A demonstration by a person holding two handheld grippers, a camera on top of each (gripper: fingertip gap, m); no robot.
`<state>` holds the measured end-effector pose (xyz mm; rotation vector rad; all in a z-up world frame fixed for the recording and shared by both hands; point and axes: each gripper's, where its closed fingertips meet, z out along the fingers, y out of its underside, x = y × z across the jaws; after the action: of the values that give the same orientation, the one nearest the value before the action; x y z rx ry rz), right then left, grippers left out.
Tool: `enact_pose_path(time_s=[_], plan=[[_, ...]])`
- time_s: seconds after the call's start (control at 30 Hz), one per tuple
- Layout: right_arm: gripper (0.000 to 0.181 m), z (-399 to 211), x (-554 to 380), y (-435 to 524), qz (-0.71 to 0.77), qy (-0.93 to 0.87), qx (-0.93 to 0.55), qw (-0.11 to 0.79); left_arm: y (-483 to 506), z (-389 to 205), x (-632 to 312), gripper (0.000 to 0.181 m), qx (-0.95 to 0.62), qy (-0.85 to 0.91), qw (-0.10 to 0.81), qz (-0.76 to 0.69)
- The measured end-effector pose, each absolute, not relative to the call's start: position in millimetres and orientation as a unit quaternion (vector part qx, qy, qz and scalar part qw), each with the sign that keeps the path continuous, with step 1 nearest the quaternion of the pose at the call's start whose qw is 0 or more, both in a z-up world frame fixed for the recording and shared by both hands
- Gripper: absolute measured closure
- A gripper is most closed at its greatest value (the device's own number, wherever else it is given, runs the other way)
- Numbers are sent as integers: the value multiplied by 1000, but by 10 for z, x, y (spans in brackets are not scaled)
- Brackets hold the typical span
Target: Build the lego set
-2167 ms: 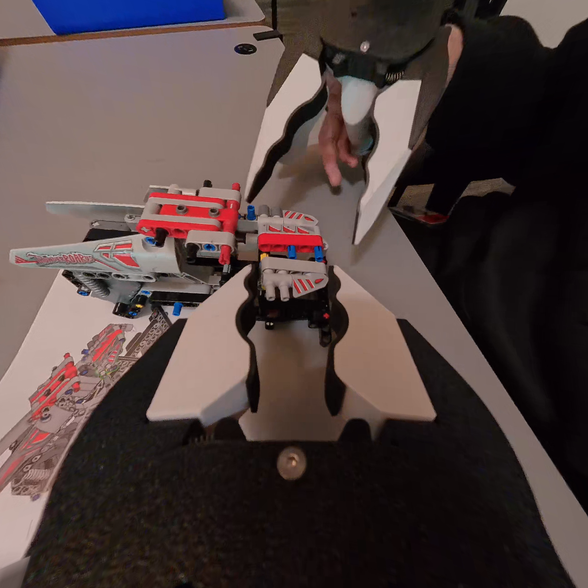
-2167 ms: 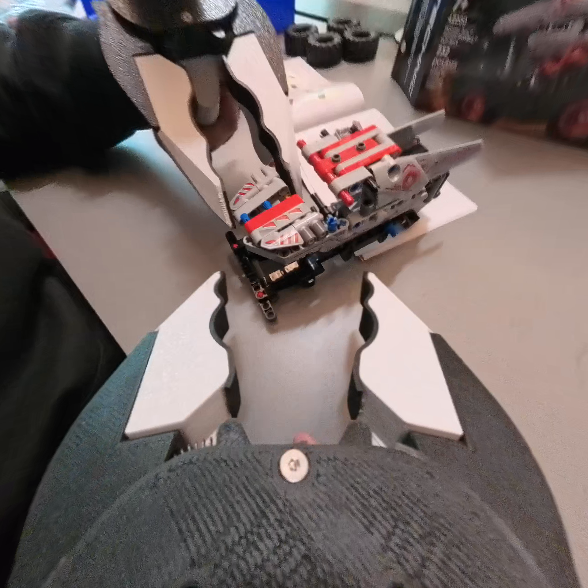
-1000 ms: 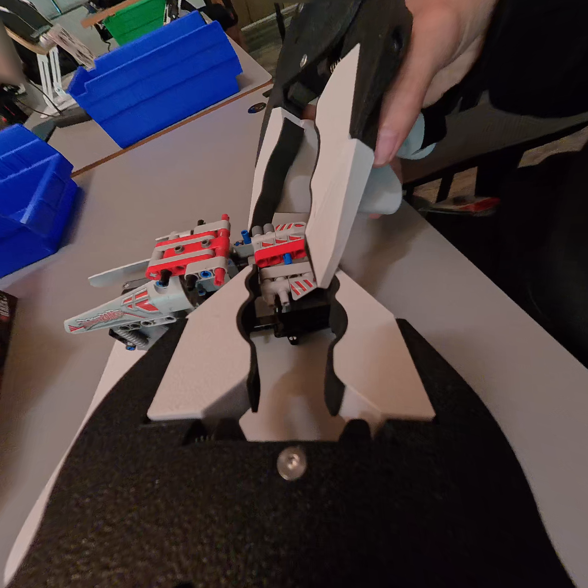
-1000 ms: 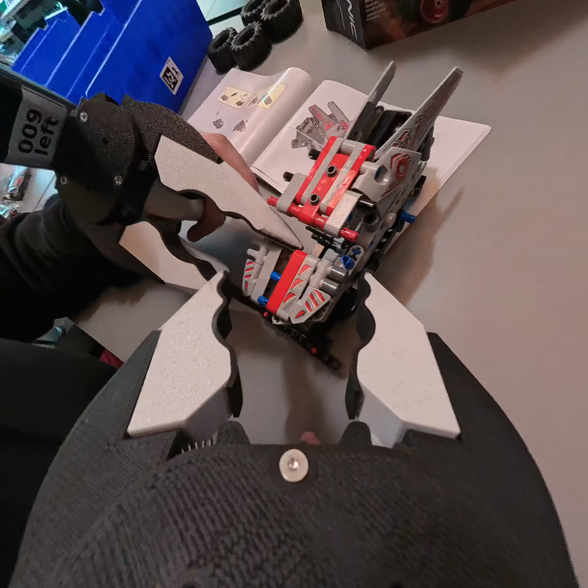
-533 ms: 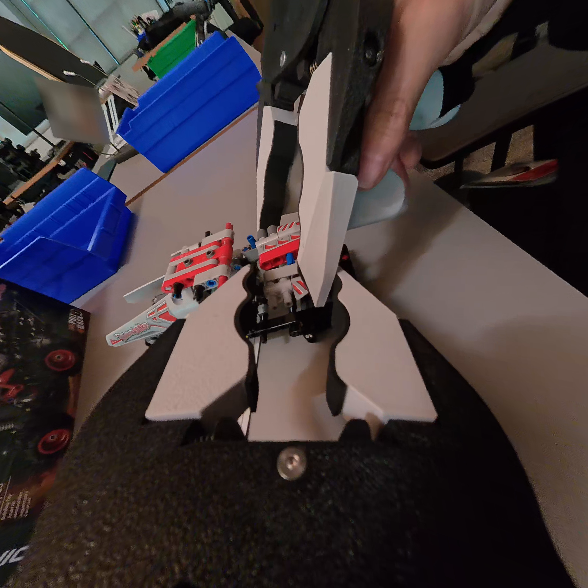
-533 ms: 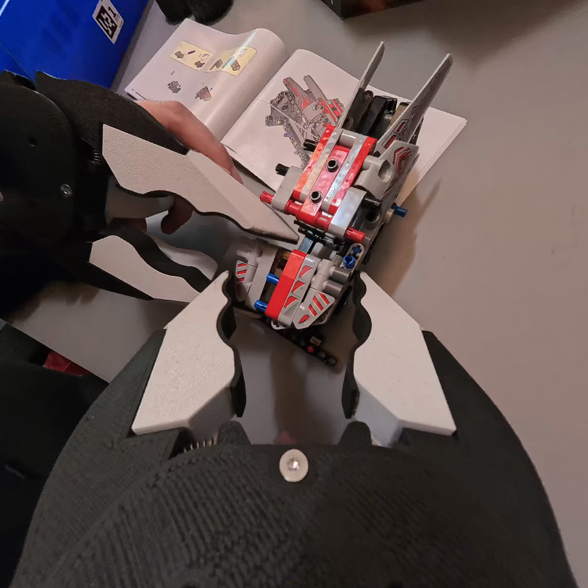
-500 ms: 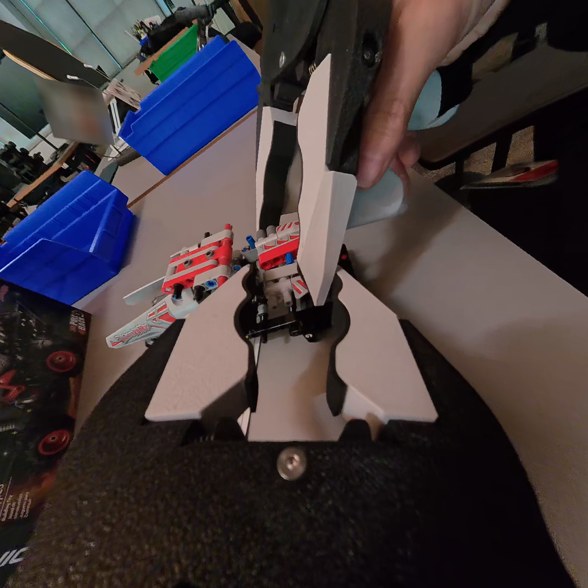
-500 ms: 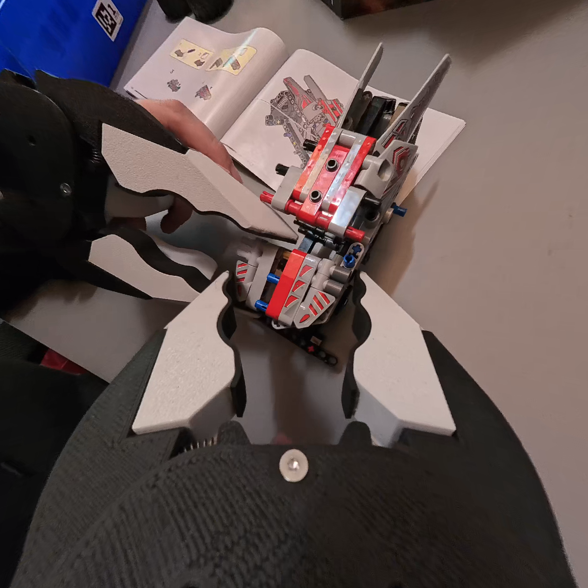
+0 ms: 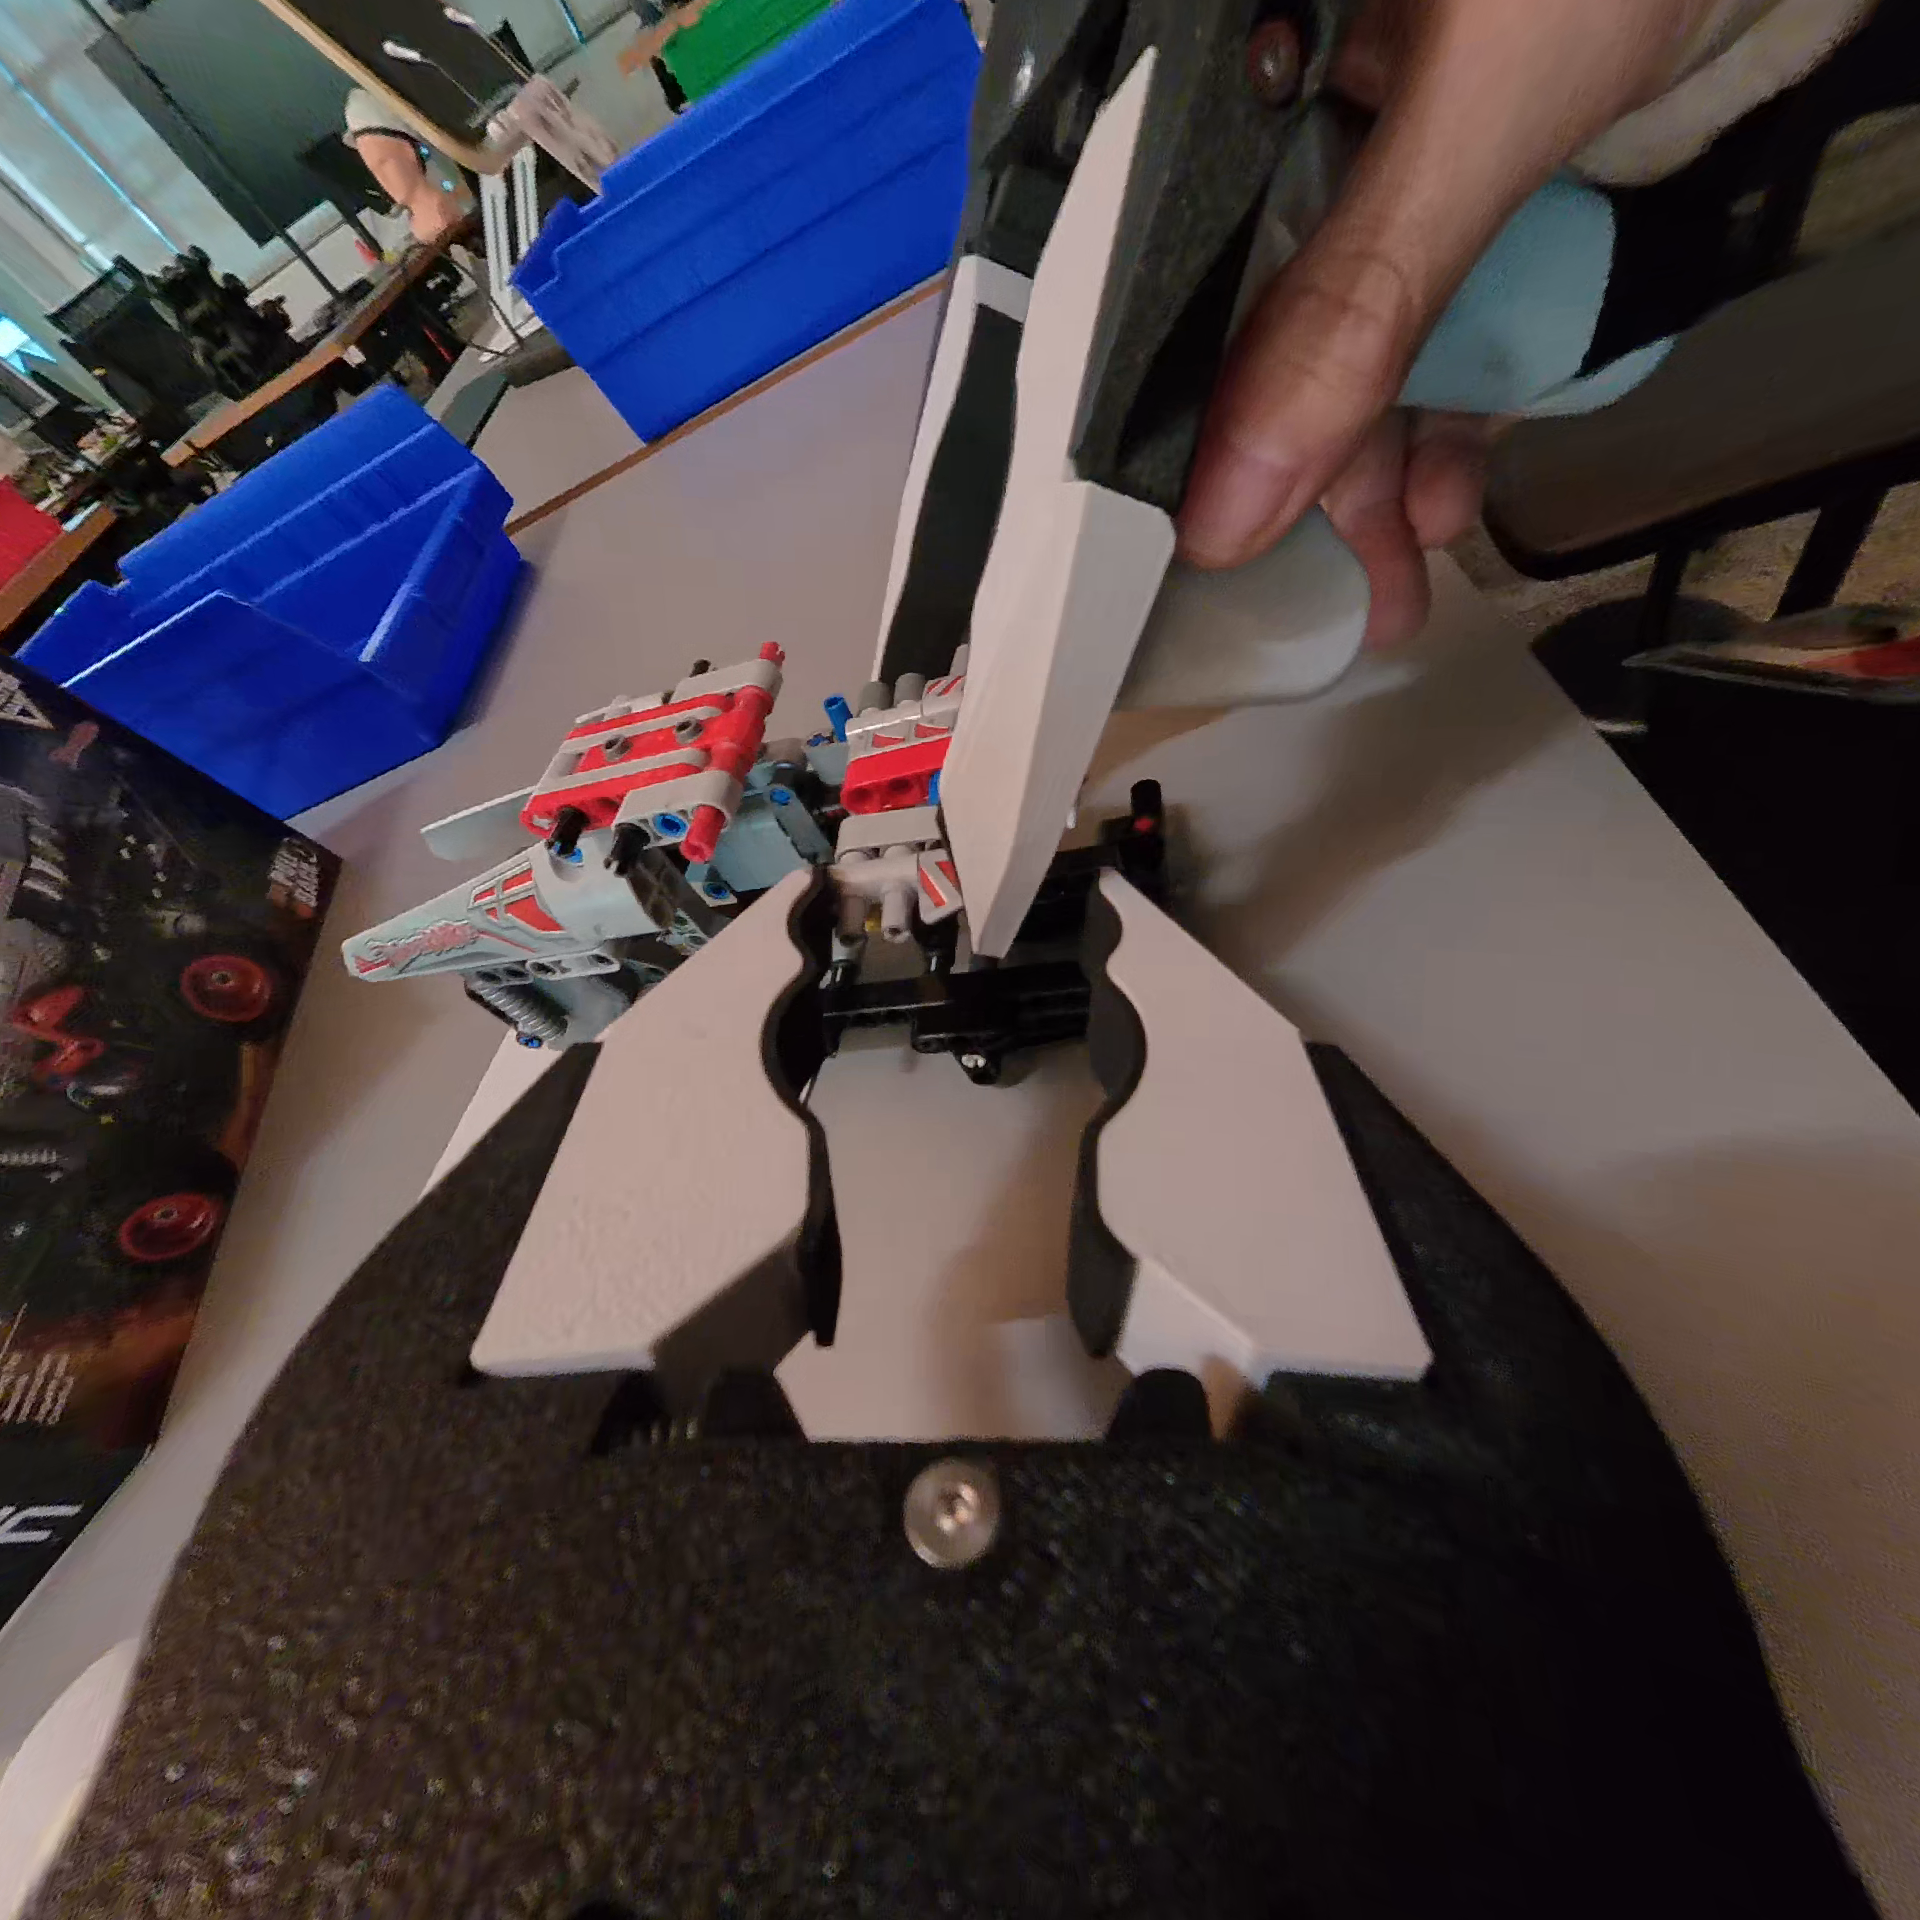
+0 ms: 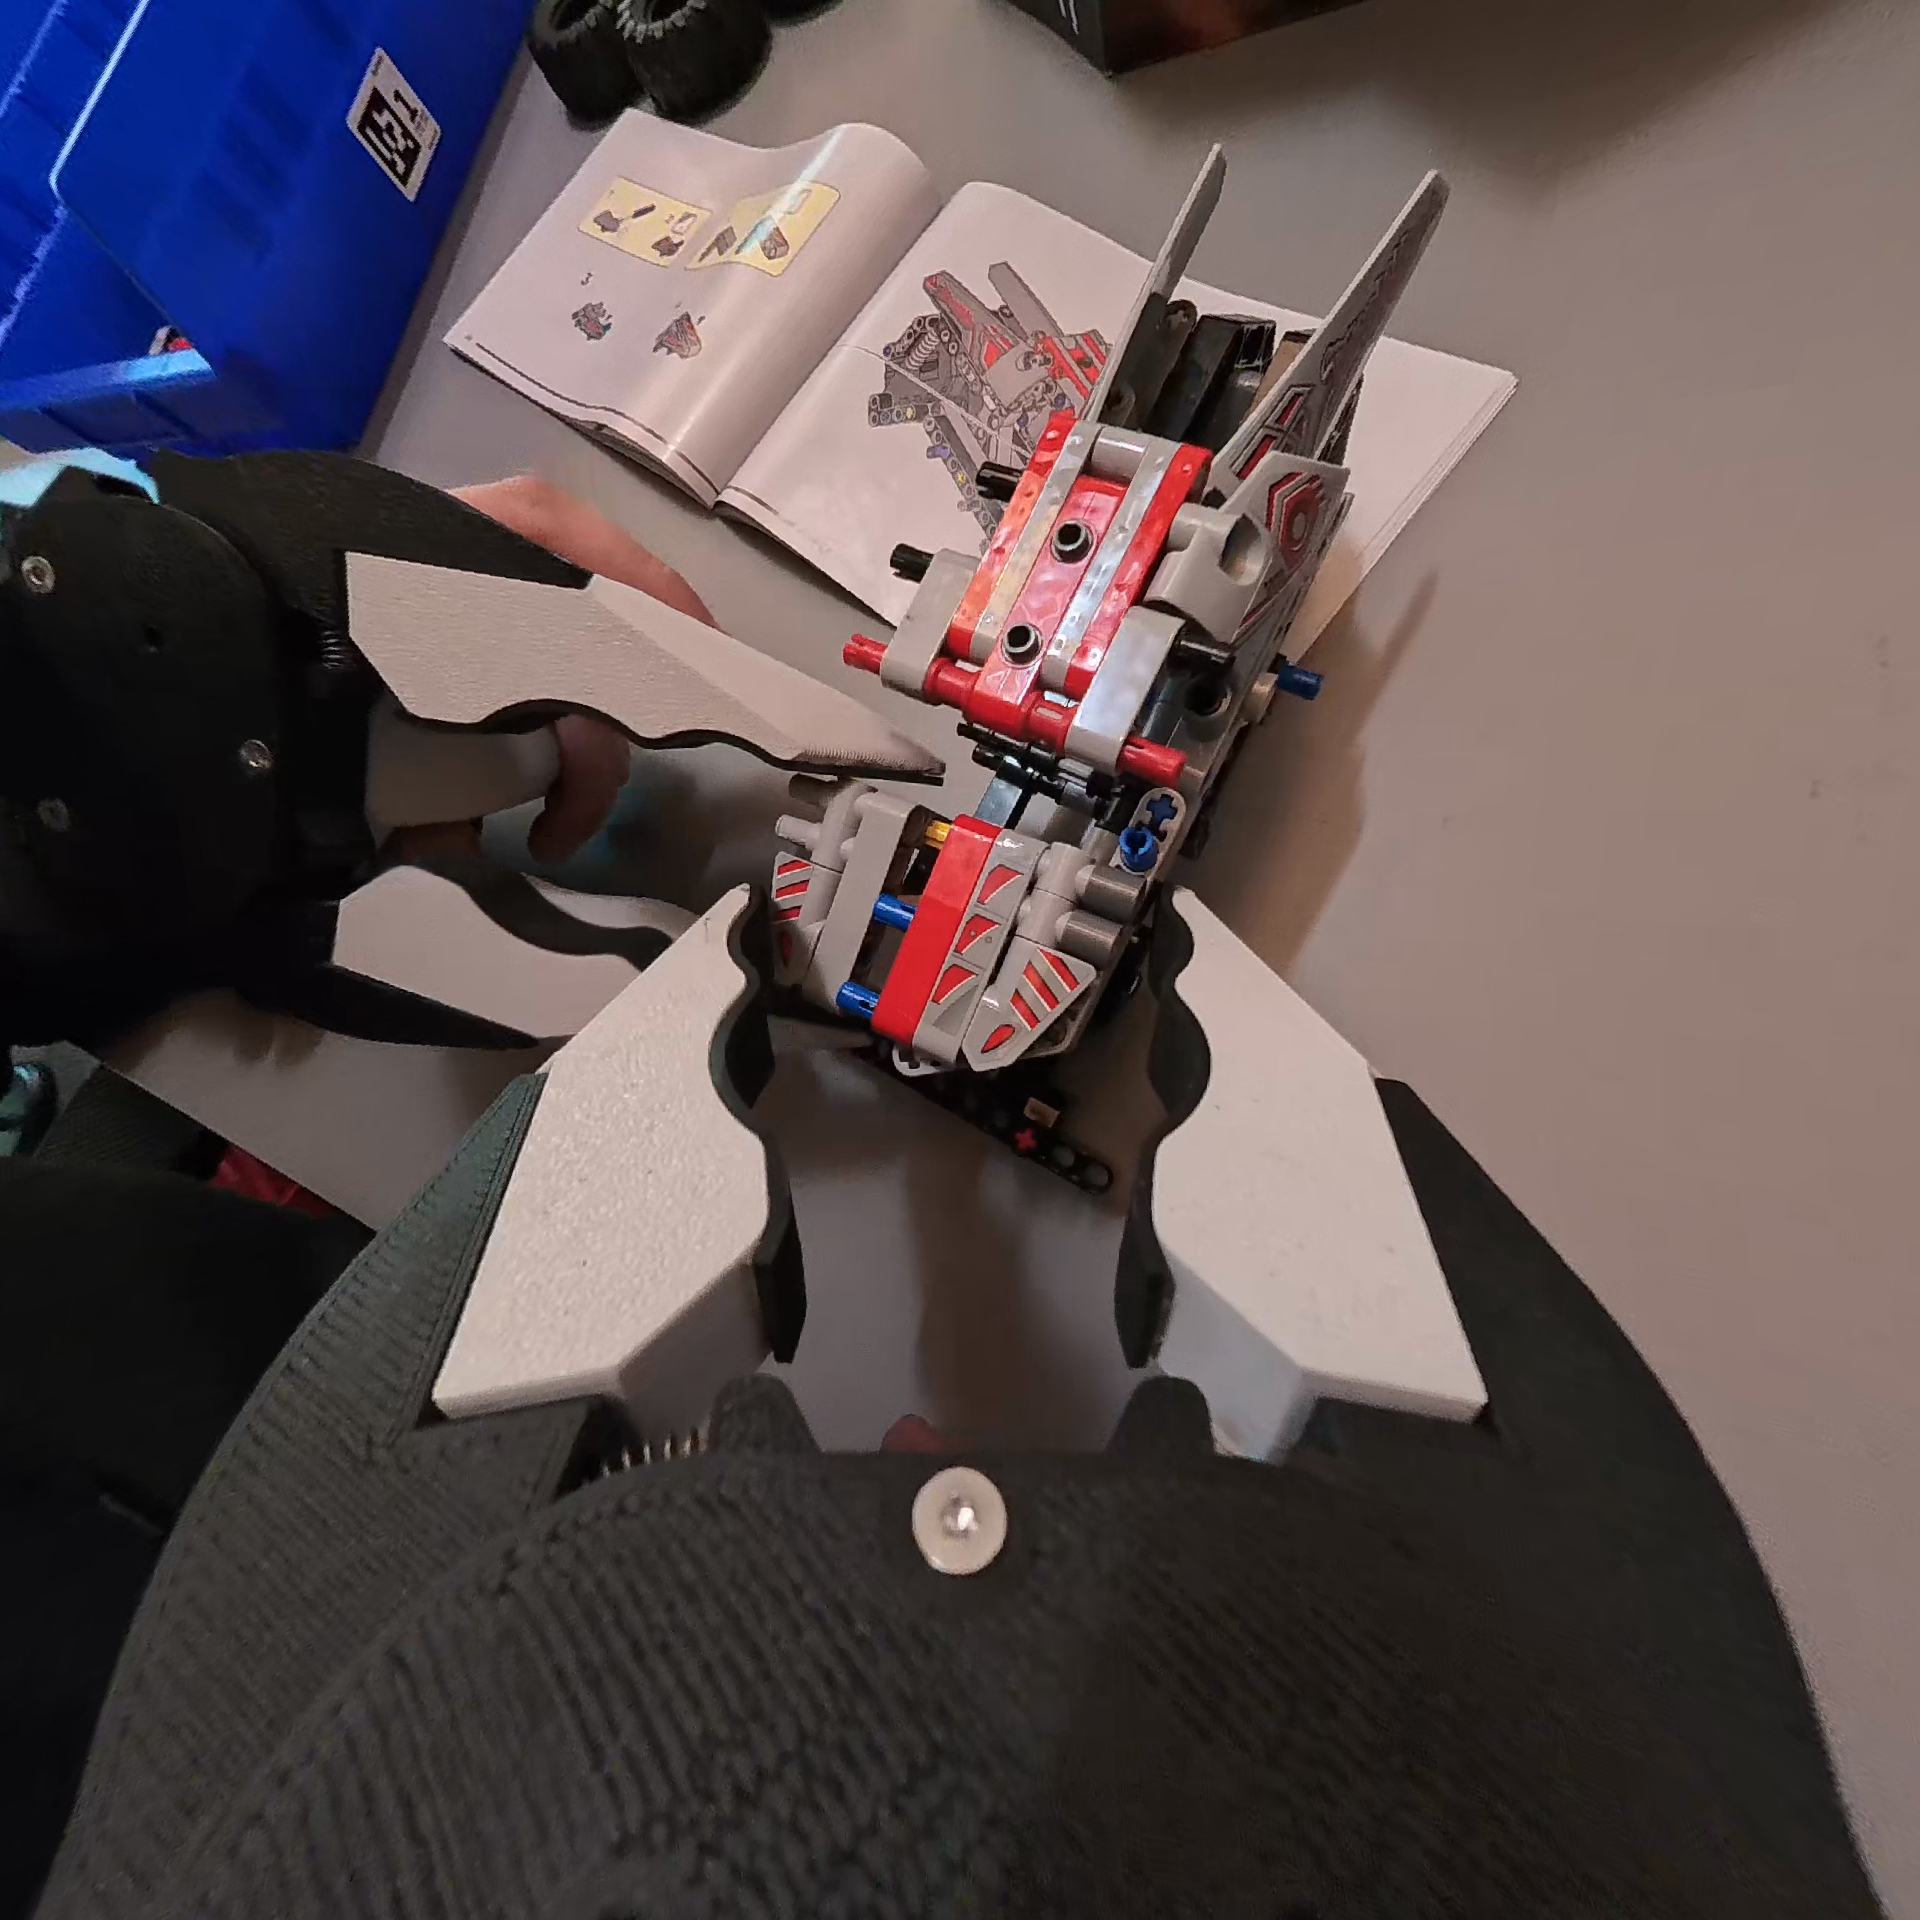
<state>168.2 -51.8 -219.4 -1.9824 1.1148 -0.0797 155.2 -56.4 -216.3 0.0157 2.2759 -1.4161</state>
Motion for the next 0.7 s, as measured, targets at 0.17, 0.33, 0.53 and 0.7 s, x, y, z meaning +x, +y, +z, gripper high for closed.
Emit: enact_pose_path(time_s=[0.17,0.33,0.53,0.7], plan=[[109,-2198,1687,-517,-44,440,-795,416,-556,-2149,1589,146,-18,820,223,-526],[107,-2176,1688,-520,-58,429,-799,418,-576,-2146,1555,147,-42,820,165,-547],[108,-2175,1680,-537,-76,416,-811,405,-601,-2147,1580,146,-1,818,212,-535],[109,-2182,1685,-535,-91,405,-815,403,-584,-2146,1587,136,-3,818,217,-533]])
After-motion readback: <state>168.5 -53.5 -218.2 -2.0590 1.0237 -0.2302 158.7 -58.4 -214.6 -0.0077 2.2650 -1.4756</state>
